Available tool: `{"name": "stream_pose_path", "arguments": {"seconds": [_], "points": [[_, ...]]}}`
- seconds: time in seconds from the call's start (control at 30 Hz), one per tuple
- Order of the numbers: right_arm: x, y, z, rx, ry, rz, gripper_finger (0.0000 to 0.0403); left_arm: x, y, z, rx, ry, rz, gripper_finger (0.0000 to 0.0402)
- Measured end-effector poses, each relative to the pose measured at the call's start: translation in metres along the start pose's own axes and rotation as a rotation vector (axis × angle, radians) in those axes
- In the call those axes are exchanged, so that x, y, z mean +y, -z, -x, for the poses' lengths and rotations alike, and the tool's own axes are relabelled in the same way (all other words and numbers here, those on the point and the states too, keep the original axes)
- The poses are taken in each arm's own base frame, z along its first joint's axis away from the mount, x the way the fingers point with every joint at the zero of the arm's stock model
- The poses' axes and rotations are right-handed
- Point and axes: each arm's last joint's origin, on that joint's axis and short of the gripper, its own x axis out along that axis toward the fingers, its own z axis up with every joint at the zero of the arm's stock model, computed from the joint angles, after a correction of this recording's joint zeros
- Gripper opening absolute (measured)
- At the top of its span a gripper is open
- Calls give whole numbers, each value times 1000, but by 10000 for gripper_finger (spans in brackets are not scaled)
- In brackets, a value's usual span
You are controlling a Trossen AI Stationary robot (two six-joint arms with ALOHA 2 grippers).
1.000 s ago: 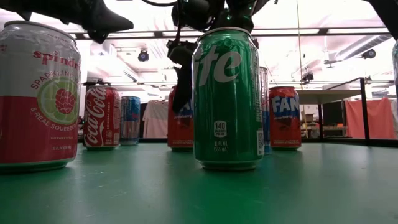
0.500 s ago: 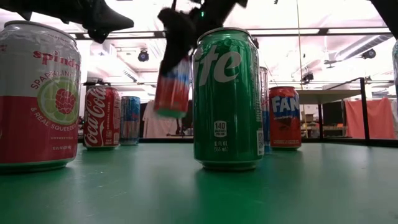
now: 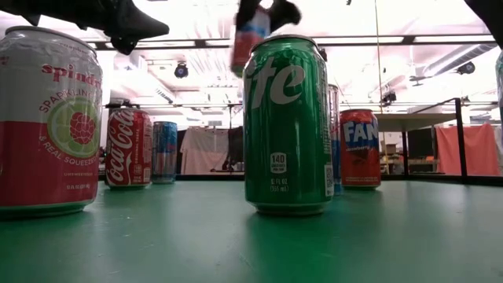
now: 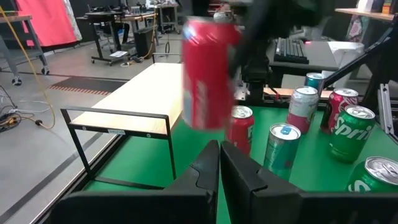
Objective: Place canned beverage on shelf
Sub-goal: Put the top left red soda can on the shelf
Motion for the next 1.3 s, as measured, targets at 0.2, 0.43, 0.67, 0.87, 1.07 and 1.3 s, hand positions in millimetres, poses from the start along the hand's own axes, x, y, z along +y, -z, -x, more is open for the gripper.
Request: {"name": "stream_pose_path", "arguments": {"seconds": [0.2,0.43,0.67,0.87,1.07,1.3], "points": [[-49,-3,8,80,117,-64,292,0,0,-1,0,0,0,0],[-98,-2,17,130,195,-90,292,0,0,-1,4,0,1,0],[-127,10,37,110,219,-136,292,0,3,-1,26,0,28,0],[-141,21,31,79,188,-176,292,0,6,-3,41,-1,55,0],[-144,43,14,91,196,-222,292,0,6,-3,48,-1,56,0],[-144,60,-8,88,173,-260,292,0,6,-3,46,-1,55,0]]}}
